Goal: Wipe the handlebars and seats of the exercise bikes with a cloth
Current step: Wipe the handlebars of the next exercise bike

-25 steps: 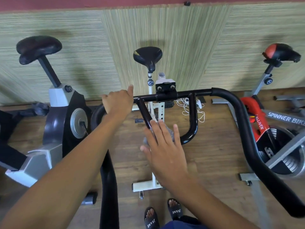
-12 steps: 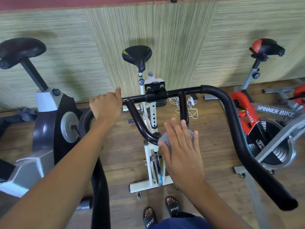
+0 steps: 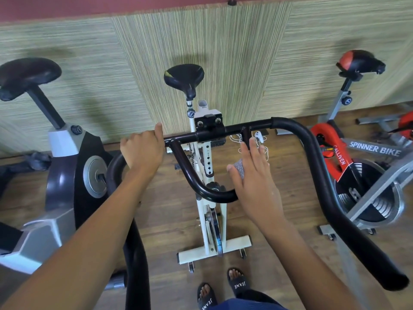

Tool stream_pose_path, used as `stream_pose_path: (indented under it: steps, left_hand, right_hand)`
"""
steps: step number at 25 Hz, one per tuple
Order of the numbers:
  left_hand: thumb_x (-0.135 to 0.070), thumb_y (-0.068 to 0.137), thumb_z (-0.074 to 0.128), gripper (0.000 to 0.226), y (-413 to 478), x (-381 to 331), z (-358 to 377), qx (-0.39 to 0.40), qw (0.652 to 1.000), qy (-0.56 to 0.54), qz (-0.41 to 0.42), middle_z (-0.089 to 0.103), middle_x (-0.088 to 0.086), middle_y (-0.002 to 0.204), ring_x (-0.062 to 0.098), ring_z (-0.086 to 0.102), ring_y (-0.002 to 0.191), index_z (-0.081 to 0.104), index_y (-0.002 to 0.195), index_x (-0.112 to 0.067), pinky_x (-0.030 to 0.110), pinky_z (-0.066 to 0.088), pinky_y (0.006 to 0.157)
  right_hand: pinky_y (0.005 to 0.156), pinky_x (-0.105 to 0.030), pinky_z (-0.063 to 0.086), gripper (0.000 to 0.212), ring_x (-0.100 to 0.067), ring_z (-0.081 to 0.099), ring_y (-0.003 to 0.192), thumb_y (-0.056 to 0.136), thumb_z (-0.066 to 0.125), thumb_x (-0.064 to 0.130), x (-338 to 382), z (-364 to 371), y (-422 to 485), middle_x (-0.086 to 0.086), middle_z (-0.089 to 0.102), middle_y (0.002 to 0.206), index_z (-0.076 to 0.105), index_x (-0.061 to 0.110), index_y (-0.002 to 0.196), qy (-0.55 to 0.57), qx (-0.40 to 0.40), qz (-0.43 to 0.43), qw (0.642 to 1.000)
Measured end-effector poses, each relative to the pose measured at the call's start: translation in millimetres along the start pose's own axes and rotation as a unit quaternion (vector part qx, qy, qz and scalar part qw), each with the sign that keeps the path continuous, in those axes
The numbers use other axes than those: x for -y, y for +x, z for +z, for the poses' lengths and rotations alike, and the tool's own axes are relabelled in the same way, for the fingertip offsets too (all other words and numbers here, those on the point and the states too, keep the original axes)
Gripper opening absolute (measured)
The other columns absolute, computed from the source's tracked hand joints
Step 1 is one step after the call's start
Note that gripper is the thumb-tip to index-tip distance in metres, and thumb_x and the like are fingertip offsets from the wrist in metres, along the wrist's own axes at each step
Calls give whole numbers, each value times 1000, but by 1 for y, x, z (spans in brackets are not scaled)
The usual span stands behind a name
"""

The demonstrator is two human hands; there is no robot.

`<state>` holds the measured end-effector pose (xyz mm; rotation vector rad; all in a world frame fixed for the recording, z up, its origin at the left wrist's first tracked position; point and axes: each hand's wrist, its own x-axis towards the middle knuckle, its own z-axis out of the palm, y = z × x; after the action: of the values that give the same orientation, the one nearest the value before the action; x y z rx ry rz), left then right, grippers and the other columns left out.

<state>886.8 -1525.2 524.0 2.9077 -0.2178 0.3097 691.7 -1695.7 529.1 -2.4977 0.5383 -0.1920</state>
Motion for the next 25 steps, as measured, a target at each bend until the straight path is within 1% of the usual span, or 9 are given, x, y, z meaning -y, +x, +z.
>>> stream_pose_path:
  steps: [2,5,9,13,16,18,21,23,25]
  left_hand:
    - [-44,106,23,75,-1,-1,-1,-5,1000,-1,-2,64,21,69,30,50,67,69,71,3,46,41,91]
    - [-44,106,21,75,-1,-2,-3,-2,1000,1,-7,65,21,72,30,49,69,69,73,2,46,39,93]
    - [-43,105,19,74,-1,-2,-2,1,1000,4,-4,67,22,74,35,59,75,71,74,-1,45,39,91]
    - [-43,106,20,74,0,-3,-1,-2,1000,11,-2,67,22,74,36,60,76,69,72,1,45,39,92]
    - [-41,107,22,73,-1,-4,0,-12,1000,16,-1,64,20,68,31,52,67,65,66,0,45,39,91]
    - [-39,107,23,71,-1,-5,0,-12,1000,11,-3,58,17,63,28,46,64,63,63,-1,44,39,90]
    - [-39,107,22,70,-1,-6,-1,-5,1000,12,-7,49,12,60,28,46,63,62,63,-3,43,39,88]
    - [-39,107,21,70,-1,-5,-2,-1,1000,13,-7,49,12,60,27,46,63,64,65,-3,44,39,89]
    - [-38,107,22,70,-2,-5,-2,2,1000,13,-9,49,12,60,27,46,63,65,66,-3,44,39,89]
  right_hand:
    - [125,-41,7,64,-13,-12,153,107,31,45,-2,-3,17,6,-7,168,7,20,160,3,-1,8,1000]
    - [124,-43,5,64,-21,-13,153,108,29,43,-2,-3,53,0,-8,168,5,15,160,-28,-5,16,999]
    - [125,-49,4,64,-26,-14,153,108,30,39,3,-8,100,-5,-10,168,5,11,160,16,-11,49,999]
    - [125,-42,6,62,-21,-13,154,108,30,38,3,-5,56,-1,-7,168,5,14,160,16,-12,33,999]
    - [123,-38,6,62,-16,-14,153,108,32,37,-1,0,20,4,-10,168,2,18,160,16,-18,30,999]
    - [125,-41,5,62,-19,-14,153,108,31,36,-1,0,44,1,-10,168,2,16,160,-4,-18,41,999]
    - [125,-49,9,62,-27,-11,154,108,31,34,5,-4,95,-6,-7,168,4,10,159,-28,-13,33,999]
    - [125,-48,10,63,-25,-11,154,108,31,36,4,-5,96,-4,-6,168,4,12,159,-4,-7,34,999]
    - [125,-46,9,62,-18,-12,154,108,30,38,1,-5,69,1,-5,168,4,15,160,34,-7,38,999]
